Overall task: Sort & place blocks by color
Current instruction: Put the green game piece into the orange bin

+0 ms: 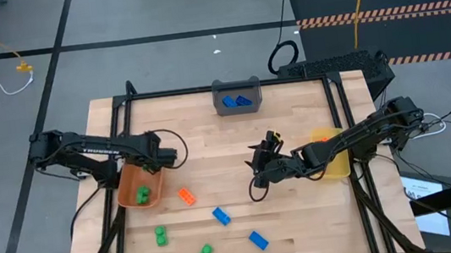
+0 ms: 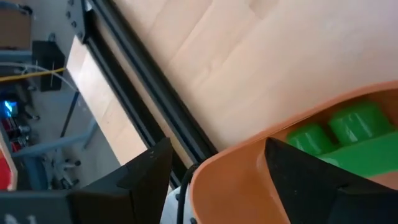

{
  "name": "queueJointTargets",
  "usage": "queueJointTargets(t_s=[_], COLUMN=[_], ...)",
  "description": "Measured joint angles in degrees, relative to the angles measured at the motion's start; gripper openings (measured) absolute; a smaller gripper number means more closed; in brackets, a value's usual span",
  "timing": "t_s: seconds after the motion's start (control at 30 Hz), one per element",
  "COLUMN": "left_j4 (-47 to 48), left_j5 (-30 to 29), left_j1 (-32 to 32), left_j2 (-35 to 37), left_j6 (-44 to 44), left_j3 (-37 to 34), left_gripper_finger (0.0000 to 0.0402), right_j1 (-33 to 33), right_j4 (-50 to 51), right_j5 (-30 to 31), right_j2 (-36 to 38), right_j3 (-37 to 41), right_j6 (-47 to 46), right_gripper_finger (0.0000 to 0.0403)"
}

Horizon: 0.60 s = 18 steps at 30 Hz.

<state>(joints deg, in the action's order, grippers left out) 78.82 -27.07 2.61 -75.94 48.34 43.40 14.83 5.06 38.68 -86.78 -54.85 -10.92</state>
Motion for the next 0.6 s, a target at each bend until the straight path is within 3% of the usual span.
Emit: queueJointTargets(t_s=[0.3,0.6], left_j4=[2.6,7.7], left_j5=[0.0,-4.3], left_j1=[-0.7,-3.1], left_j2=[0.0,0.0], left_j6=[1.7,-1.2], left_j3=[2.2,16.4], left_gripper_finger=[0.0233,0.0232], right_j1=[0.7,0.7], right_j4=[0.0,0.0], right_j5=[0.0,0.0], right_j2=[0.0,0.0], right_j3=[0.0,0.0], right_j6=[-0.3,-0.3], right_gripper_finger=[0.0221,0.0222])
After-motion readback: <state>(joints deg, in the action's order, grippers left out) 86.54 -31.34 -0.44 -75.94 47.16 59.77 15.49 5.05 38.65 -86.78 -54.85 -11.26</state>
